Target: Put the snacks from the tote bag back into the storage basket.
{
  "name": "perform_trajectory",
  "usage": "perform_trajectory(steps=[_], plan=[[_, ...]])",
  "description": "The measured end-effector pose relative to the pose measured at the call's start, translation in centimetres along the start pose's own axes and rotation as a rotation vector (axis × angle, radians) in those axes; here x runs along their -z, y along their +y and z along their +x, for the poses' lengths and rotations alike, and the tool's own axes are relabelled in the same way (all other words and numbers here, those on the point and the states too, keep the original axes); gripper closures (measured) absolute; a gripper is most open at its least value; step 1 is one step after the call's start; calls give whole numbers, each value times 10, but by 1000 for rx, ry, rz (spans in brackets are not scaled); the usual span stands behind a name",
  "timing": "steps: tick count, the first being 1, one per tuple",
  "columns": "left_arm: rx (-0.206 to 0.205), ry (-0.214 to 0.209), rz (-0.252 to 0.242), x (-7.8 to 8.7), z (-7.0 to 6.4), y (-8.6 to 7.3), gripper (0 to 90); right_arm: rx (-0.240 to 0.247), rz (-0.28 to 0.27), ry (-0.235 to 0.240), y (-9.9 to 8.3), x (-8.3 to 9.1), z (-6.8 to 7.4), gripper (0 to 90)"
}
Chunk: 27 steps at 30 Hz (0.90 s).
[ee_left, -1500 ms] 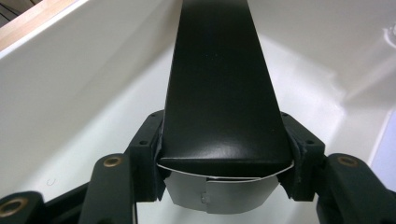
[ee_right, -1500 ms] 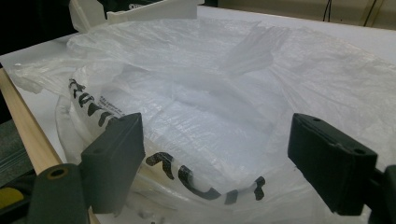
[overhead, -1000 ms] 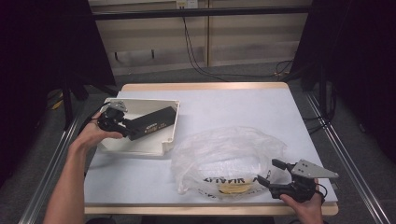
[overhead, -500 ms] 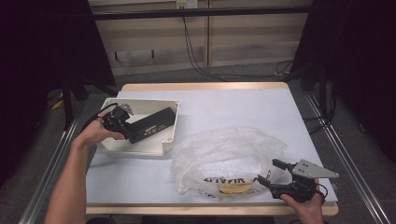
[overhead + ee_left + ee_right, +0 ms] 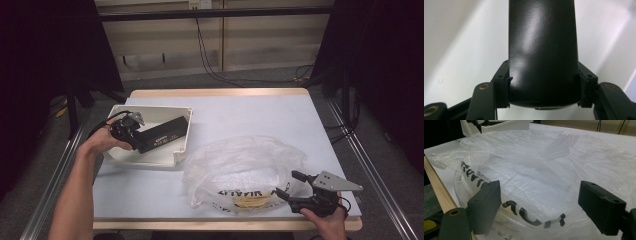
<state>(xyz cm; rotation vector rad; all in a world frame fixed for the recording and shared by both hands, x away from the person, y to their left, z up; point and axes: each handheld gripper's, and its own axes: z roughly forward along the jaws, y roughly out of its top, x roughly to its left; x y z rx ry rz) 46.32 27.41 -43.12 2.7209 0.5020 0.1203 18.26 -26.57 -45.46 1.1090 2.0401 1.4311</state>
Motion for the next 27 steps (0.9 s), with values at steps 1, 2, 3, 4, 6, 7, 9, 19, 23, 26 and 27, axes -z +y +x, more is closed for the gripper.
perform_trajectory(steps=[1,2,3,4,6,7,9,19,23,26,27], plan=[[-3,0,2,0,0,0,431,0,1,1,0,0,0,181],[-2,-2,7,0,1,0,431,-2,-1,1,0,-1,0,181],[0,-7,2,-1,2,0,431,-10,0,-2,0,-1,0,181],[-4,-5,4,-1,2,0,431,-3,1,3,0,-1,0,181],[8,-8,-3,-2,3,0,429,5,-1,8,0,-2,1,181],[6,-6,1,-2,3,1,429,5,3,6,0,-2,1,181],[9,4,12,-4,3,2,426,4,3,8,0,-3,1,181],[144,39,-60,6,2,3,201,-3,-3,5,0,-2,0,180],[211,69,-109,17,-2,0,164,-4,-1,5,0,0,0,179],[259,93,-167,25,-5,-6,165,-3,-1,3,0,0,0,179],[258,92,-180,27,-7,-8,174,-5,0,3,0,0,1,179]])
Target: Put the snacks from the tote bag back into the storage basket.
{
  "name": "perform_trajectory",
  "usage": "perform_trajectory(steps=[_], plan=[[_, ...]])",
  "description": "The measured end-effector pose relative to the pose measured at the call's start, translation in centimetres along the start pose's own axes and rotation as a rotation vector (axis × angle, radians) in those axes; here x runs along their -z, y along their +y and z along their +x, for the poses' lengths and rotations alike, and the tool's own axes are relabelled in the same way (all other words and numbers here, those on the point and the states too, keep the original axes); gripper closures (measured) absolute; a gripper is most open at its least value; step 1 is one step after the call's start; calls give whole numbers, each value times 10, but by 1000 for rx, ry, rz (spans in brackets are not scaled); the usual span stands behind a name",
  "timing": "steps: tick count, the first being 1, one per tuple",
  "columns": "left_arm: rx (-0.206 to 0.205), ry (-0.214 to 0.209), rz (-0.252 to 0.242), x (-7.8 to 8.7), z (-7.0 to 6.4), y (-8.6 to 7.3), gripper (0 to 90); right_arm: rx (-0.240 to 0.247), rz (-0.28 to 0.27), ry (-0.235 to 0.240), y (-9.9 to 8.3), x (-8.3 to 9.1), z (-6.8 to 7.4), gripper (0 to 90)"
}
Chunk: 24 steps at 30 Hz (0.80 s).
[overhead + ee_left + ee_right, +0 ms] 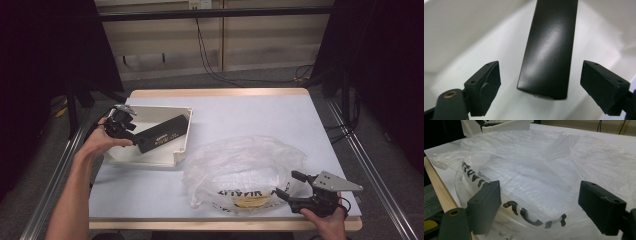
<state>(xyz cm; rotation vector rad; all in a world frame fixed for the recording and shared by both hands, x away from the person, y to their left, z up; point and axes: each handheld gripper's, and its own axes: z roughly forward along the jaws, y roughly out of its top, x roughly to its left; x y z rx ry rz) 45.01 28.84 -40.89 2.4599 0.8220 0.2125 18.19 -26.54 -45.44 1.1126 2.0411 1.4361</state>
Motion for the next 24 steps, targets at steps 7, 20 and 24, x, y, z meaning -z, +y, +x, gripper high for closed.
perform_trajectory(steps=[7,20,24], plan=[[84,32,-96,14,-11,-14,213,1,-1,0,0,-1,0,179],[205,76,-160,29,-29,-38,784,-3,-4,1,0,0,1,179],[255,108,-138,18,-31,-41,893,-2,-6,2,1,-1,1,179]])
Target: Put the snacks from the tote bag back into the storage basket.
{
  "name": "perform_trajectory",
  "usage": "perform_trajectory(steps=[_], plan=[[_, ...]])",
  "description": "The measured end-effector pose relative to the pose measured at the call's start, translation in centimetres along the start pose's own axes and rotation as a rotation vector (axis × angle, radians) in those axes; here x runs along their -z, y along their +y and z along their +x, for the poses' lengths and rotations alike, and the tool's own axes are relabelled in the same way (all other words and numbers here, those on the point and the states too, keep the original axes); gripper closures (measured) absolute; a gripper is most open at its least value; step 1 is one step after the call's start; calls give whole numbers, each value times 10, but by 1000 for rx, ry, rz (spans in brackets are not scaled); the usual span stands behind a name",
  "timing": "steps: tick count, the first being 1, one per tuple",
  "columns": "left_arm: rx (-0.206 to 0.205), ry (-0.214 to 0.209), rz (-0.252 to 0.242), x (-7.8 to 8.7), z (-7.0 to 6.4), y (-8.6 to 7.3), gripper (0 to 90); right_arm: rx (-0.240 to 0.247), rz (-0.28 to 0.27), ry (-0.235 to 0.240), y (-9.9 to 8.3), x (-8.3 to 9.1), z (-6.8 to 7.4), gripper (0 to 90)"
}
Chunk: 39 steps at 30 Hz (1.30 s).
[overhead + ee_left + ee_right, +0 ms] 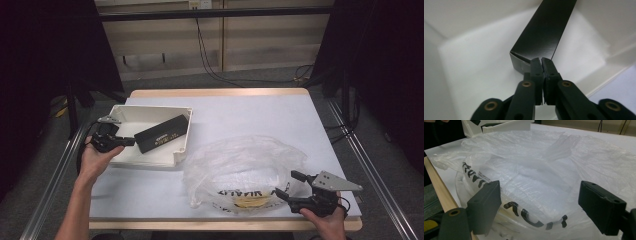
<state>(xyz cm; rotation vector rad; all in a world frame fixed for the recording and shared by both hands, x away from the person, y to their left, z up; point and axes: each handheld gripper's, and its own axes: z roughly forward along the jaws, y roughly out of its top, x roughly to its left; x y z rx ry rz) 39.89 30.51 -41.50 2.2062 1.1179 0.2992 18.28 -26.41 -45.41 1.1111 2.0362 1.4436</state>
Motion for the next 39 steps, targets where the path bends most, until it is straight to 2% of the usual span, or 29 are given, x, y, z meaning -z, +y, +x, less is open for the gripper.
perform_trajectory(steps=[3,5,6,11,13,14,24,25,27,28,29,30,35,38,39], plan=[[5,-3,25,-8,-1,0,900,1,-1,4,0,0,0,180],[15,34,9,-10,-2,0,900,2,1,5,0,0,0,179],[22,24,16,-11,-2,0,900,2,2,3,0,0,0,179],[40,36,24,-12,-1,-1,900,2,2,2,-1,2,0,179],[49,53,15,-13,-1,-1,900,1,3,0,0,1,1,179],[55,44,17,-13,0,-1,900,3,2,2,0,1,1,179],[51,42,33,-13,2,1,900,9,7,7,0,0,1,179],[55,48,33,-12,1,1,900,9,8,7,0,0,1,179],[32,82,67,-11,-2,0,900,9,4,7,0,0,1,180],[45,94,74,-12,-4,-1,900,8,3,5,0,0,1,180],[49,79,72,-12,-3,-2,900,6,5,6,-1,1,0,180],[69,72,59,-15,-3,-4,900,7,5,5,-1,0,0,179],[108,108,115,-30,6,-4,900,9,8,9,0,0,1,180],[140,120,108,-33,11,-2,900,4,7,3,0,-1,1,180],[133,121,115,-32,12,0,900,7,10,3,0,-1,0,180]])
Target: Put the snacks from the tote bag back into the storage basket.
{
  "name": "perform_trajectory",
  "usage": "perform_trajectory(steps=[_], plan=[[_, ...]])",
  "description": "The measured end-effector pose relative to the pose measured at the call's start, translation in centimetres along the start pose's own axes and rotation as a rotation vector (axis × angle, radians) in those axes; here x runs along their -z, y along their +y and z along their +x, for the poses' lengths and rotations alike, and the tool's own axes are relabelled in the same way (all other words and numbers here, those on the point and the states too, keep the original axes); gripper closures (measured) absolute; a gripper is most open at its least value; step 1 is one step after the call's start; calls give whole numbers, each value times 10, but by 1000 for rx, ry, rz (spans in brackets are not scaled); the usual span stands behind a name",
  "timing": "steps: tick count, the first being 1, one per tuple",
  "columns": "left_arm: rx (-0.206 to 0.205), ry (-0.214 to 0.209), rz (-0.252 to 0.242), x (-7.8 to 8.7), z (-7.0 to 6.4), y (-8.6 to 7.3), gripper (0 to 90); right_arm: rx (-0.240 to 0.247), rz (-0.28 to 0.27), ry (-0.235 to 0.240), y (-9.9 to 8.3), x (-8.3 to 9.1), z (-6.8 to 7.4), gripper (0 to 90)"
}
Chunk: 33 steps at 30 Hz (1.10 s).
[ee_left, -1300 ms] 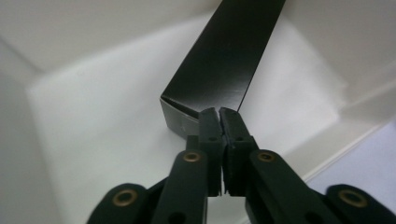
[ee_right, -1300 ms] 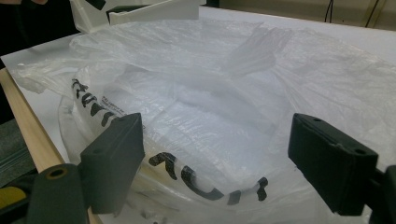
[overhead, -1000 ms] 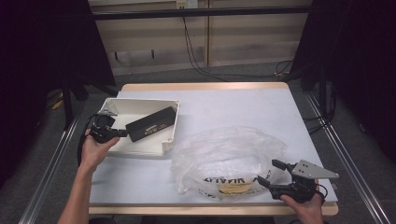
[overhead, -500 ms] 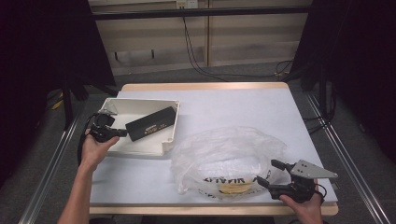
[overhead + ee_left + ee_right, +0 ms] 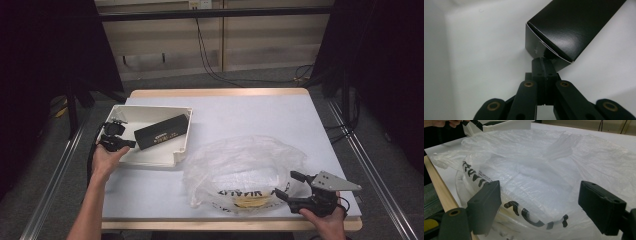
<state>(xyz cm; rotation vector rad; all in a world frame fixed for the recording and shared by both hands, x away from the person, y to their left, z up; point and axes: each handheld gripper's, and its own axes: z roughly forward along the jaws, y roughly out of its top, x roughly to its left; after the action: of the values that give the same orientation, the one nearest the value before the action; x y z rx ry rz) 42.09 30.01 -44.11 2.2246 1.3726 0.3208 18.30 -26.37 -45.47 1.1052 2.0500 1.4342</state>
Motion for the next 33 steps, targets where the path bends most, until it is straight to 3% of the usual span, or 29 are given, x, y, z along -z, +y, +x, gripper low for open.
perform_trajectory(steps=[14,19,23,29,33], plan=[[41,10,-1,-8,12,14,900,-2,1,0,0,-1,0,180],[74,5,8,-11,15,18,900,-2,3,1,0,-1,-1,179],[69,34,21,-12,14,23,900,3,2,3,0,-1,-1,180],[98,13,28,-16,22,27,900,-2,3,2,0,-1,0,179],[87,27,32,-17,23,30,900,-1,5,2,-1,0,-1,179]])
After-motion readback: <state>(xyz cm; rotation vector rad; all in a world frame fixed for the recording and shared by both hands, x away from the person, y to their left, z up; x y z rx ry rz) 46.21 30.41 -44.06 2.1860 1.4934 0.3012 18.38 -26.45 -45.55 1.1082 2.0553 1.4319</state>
